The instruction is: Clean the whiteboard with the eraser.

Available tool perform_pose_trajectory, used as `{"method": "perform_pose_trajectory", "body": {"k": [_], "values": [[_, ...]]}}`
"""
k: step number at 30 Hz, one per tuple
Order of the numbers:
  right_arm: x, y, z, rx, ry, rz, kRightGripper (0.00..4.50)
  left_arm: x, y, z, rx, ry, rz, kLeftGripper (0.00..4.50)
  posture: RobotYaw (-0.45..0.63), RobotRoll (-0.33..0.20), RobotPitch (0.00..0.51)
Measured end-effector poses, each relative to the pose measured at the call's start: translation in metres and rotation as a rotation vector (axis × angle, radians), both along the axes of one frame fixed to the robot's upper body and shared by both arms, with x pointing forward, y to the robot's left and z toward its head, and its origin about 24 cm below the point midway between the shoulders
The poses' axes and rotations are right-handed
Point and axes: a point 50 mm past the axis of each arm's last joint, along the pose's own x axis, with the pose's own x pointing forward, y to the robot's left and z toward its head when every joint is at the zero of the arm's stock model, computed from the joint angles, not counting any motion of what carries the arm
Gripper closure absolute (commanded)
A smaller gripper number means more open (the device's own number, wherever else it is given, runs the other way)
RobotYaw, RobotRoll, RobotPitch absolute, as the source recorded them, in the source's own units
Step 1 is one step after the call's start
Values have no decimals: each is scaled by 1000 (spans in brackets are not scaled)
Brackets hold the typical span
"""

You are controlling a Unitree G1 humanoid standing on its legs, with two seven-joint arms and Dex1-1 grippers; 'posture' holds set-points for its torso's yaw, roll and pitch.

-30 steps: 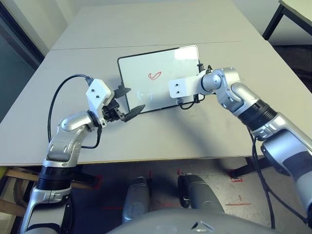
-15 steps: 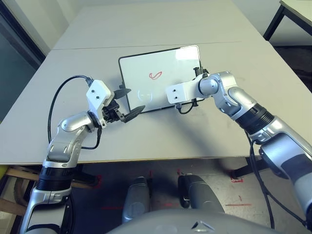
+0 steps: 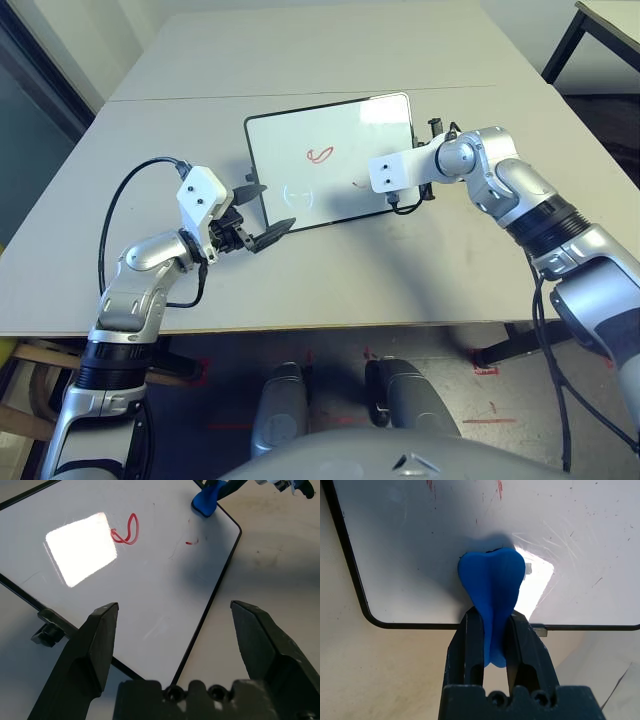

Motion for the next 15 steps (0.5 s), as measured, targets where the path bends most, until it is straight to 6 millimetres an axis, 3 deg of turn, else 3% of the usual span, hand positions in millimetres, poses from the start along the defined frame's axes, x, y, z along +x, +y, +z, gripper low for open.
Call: {"method": "perform_pose_trajectory", "body": {"k": [15], "values": [[-13,39,-8,86,26,51,4106,-2,1,-3,2,9,-2,0,-34,0,106]]}}
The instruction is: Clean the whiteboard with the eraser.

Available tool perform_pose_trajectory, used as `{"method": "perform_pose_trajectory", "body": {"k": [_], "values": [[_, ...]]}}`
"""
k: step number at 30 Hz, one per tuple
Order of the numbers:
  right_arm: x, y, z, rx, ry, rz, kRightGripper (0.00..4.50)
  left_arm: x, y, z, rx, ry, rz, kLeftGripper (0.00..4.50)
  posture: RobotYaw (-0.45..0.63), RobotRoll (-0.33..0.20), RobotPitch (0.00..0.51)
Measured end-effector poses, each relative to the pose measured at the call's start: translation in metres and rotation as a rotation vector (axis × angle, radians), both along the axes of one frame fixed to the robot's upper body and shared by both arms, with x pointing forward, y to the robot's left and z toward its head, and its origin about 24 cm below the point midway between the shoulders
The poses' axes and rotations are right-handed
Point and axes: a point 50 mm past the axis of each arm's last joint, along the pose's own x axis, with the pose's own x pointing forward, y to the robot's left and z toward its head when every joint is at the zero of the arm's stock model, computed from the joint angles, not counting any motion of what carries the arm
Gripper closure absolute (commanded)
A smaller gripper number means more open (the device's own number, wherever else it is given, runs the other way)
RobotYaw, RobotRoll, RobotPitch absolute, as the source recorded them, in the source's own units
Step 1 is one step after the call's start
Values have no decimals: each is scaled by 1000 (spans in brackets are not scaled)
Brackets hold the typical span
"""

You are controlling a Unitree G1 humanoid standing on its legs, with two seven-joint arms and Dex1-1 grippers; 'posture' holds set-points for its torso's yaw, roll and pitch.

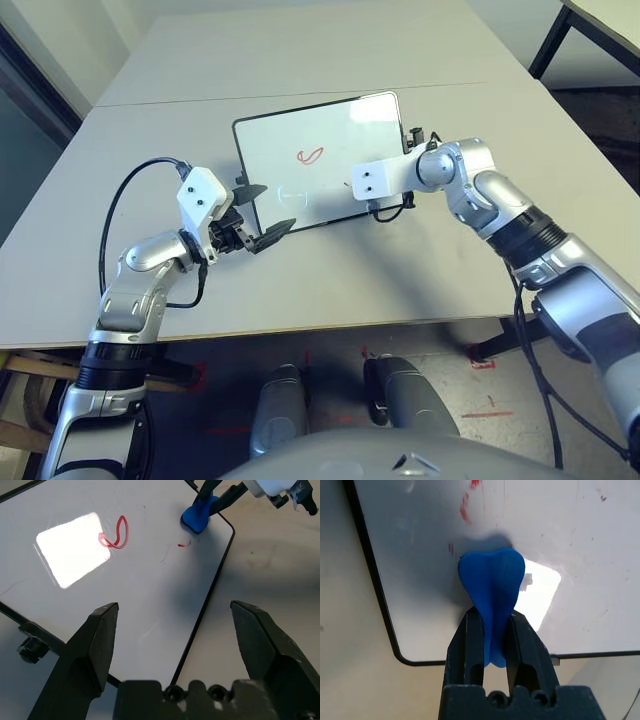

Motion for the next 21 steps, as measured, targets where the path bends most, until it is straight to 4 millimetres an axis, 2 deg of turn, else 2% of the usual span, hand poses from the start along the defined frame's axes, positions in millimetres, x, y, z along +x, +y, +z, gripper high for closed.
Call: {"method": "perform_pose_trajectory", "body": {"k": [8,12,17,21], "values": [[-8,27,-2,29,23,51,4106,-2,1,-4,-1,14,8,0,-28,0,107],[-10,34,-2,27,24,70,4106,-2,1,-4,-1,12,12,0,-26,0,107],[-9,31,-2,-4,14,78,4106,-2,1,-3,-1,8,14,0,-26,0,107],[-5,15,-1,-51,3,63,4106,-2,1,-3,-1,10,18,0,-32,0,109]]}}
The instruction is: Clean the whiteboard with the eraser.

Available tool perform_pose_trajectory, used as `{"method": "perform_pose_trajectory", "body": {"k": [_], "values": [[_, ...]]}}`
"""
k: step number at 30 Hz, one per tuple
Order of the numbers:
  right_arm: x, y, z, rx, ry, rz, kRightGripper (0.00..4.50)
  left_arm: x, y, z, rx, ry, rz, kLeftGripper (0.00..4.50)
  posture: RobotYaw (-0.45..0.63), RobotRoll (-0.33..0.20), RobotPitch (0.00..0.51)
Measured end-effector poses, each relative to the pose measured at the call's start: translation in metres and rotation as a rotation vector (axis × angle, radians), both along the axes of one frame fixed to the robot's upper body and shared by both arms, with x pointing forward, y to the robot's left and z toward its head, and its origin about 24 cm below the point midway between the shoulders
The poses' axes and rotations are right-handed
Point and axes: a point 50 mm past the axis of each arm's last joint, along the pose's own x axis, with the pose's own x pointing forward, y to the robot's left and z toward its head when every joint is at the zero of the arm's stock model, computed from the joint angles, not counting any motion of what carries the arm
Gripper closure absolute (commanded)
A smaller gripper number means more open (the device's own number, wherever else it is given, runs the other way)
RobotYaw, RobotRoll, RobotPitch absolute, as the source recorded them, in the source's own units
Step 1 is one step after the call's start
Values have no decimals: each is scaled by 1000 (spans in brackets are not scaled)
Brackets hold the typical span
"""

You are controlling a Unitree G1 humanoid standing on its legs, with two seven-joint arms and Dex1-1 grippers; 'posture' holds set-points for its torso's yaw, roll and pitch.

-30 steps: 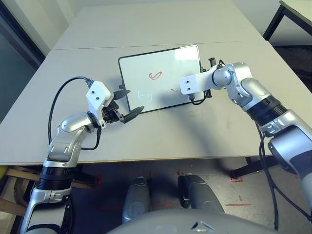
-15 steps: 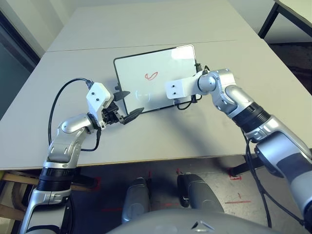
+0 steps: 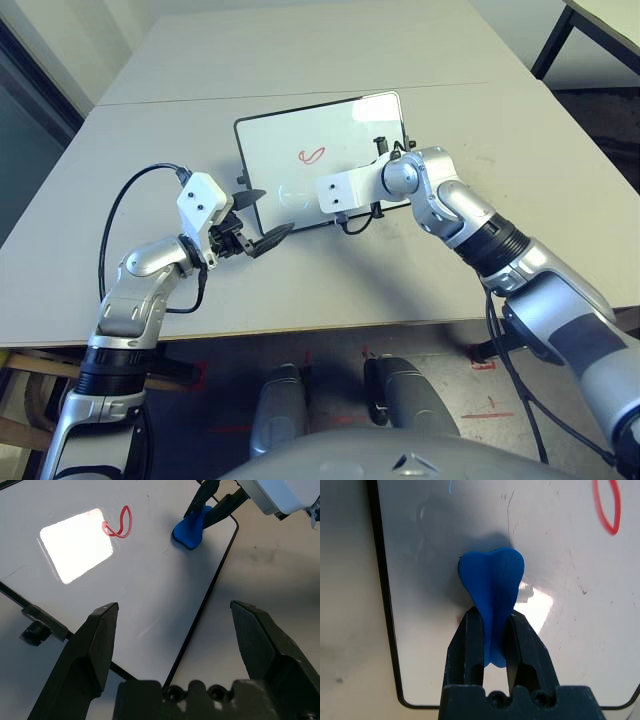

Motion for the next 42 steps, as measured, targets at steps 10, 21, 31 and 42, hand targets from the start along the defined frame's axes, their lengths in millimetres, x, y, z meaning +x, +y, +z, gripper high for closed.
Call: {"method": "perform_pose_trajectory", "body": {"k": [10,21,31,42], "values": [[1,-44,-6,-81,24,-82,4106,1,0,0,0,11,5,0,-45,0,110],[7,-21,13,-15,-14,-65,4106,4,0,6,5,-2,4,0,-27,0,111],[3,3,3,25,-14,-27,4106,2,1,12,16,-14,7,0,-15,0,109],[1,9,-3,-1,-51,8,4106,2,2,13,15,-17,26,0,0,0,99]]}}
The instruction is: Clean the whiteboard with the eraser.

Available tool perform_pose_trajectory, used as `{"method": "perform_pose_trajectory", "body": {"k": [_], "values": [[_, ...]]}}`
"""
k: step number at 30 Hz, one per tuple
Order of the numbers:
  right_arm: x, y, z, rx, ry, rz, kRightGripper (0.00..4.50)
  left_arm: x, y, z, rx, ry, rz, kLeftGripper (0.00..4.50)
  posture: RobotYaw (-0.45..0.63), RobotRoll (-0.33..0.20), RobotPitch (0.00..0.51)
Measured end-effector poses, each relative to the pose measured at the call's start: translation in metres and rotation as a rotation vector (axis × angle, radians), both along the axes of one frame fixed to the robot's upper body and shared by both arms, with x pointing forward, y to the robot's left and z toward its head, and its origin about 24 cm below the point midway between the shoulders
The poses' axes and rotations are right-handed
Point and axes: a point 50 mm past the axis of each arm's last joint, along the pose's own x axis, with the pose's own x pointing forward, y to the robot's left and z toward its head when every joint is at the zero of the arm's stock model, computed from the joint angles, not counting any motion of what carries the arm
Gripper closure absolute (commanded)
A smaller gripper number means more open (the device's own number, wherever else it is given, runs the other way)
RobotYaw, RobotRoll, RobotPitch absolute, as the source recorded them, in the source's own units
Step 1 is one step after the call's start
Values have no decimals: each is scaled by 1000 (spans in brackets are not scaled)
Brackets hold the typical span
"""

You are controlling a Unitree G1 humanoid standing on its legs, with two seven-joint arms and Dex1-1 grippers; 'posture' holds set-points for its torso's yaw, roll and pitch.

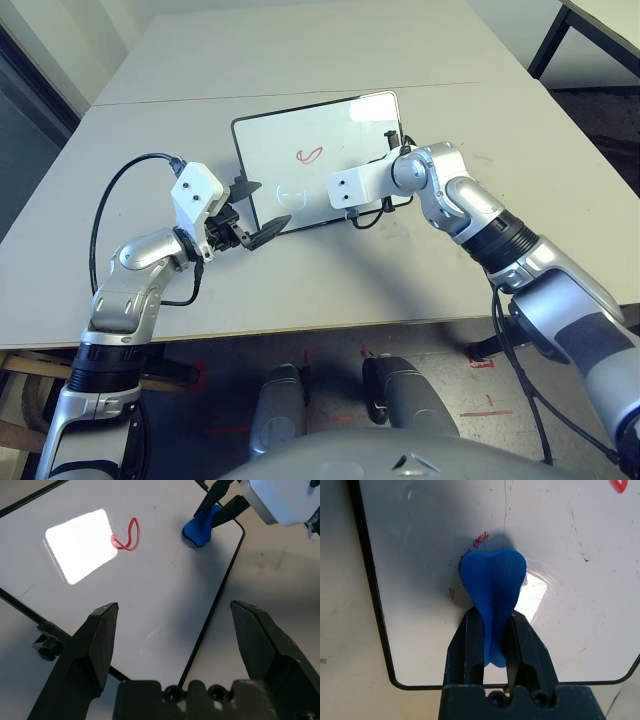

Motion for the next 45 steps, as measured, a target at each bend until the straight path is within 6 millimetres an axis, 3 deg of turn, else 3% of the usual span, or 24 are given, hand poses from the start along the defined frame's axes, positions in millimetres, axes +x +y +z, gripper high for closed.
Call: {"method": "perform_pose_trajectory", "body": {"k": [17,21,29,35,45], "values": [[-5,17,-12,14,18,49,4106,-1,-1,2,1,-12,5,0,-3,0,93],[3,10,-1,-4,31,26,4106,0,0,1,0,-8,7,0,-14,0,90],[17,-14,61,7,-53,-58,4106,3,13,2,9,-5,42,0,-38,0,86],[16,-12,63,-11,-37,-46,4106,3,15,3,13,-18,47,0,-43,0,85],[18,23,74,-12,-60,40,4106,4,27,4,21,-34,87,0,-23,0,86]]}}
